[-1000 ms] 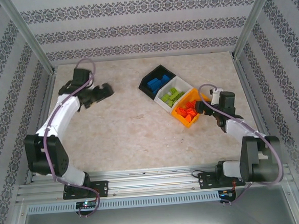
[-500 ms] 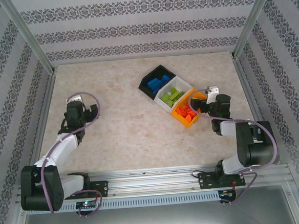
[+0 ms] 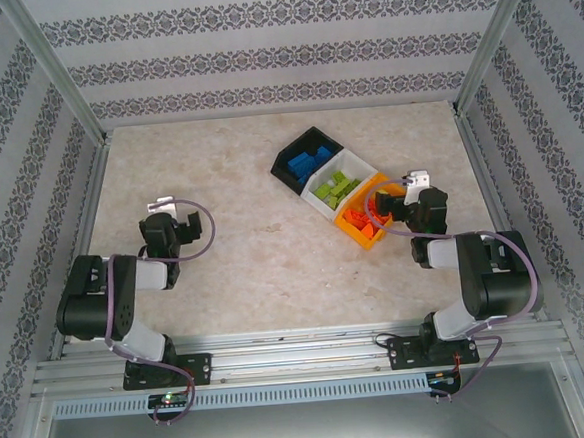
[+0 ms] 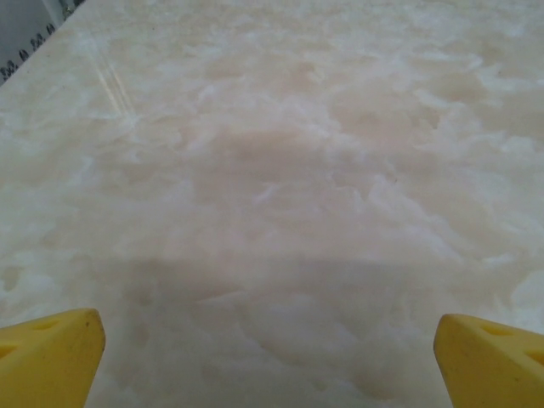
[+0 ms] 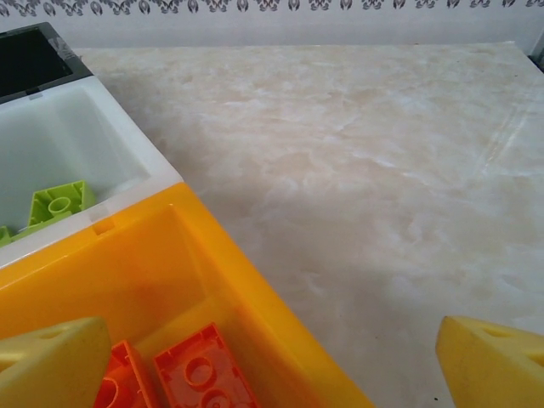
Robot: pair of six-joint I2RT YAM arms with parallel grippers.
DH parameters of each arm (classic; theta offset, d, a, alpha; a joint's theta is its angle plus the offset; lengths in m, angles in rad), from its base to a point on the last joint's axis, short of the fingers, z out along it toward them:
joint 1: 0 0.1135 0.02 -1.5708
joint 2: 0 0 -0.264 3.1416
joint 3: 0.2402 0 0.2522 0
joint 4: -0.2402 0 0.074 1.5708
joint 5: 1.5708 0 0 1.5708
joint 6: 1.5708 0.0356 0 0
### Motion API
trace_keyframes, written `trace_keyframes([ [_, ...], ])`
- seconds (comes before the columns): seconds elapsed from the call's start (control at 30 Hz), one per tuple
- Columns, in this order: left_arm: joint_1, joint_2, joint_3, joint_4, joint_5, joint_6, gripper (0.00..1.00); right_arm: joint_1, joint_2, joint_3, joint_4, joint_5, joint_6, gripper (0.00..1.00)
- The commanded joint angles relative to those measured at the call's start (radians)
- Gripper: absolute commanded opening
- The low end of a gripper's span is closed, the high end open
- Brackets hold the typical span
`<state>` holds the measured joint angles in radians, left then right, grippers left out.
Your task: Sort the legos into containers by color
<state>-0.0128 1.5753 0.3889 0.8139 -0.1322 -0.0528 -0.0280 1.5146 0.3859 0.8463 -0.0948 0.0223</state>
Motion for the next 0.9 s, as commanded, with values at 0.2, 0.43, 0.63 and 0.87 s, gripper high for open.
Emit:
trace_keyframes([
  [0.2, 0.002, 0.01, -0.022, 0.163, 0.008, 0.024, 1.0, 0.011, -0.005, 0.005, 0.035, 0.017, 0.004, 0.98],
  [0.43, 0.002, 0.011, -0.019, 0.157, 0.008, 0.025, 1.0, 0.011, -0.005, 0.005, 0.034, 0.017, 0.004, 0.98],
  [0.63, 0.003, 0.01, -0.019, 0.158, 0.008, 0.025, 1.0, 0.011, -0.005, 0.007, 0.033, 0.017, 0.004, 0.98],
  [0.87, 0.002, 0.01, -0.019, 0.159, 0.008, 0.025, 1.0, 0.025, -0.001, 0.011, 0.027, 0.037, -0.004, 0.98],
])
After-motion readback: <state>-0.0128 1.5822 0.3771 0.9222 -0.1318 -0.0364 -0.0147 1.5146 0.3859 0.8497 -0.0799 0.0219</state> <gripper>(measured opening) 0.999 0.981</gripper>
